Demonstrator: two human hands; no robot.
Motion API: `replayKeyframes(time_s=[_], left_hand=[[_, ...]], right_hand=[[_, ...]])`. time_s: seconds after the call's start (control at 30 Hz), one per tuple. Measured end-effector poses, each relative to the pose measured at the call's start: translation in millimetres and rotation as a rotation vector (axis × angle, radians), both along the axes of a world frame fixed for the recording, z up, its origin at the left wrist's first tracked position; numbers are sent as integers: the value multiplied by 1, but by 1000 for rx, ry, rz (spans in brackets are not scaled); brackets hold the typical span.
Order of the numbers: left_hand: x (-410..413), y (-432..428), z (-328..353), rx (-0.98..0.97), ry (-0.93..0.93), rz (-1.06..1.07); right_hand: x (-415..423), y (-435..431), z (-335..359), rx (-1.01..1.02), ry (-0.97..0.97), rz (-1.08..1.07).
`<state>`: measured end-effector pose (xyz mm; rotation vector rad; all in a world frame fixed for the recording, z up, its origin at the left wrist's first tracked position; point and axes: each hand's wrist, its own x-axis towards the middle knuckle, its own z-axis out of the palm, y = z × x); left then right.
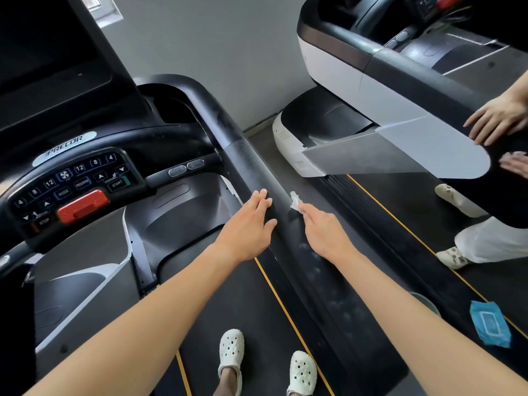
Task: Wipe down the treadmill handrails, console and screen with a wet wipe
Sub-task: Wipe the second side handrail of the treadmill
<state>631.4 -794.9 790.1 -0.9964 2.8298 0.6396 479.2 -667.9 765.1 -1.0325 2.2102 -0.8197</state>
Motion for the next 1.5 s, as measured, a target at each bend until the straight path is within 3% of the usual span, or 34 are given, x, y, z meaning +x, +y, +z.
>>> replayKeyframes(time_s=[0.53,0.73,0.83,1.17,1.5], left_hand=[[-2,4,-1,21,-2,22],[-1,9,0,-20,-26,-7],[1,11,-8,-132,-78,-75],[17,20,-9,-119,120,-63],[26,15,-19,-45,210,-107]], right_hand=[[13,8,2,-10,50,79],[16,-11,11,-5,36,82],[24,9,13,-22,117,136],[25,-5,12,-21,137,140],[54,31,3,12,418,111]])
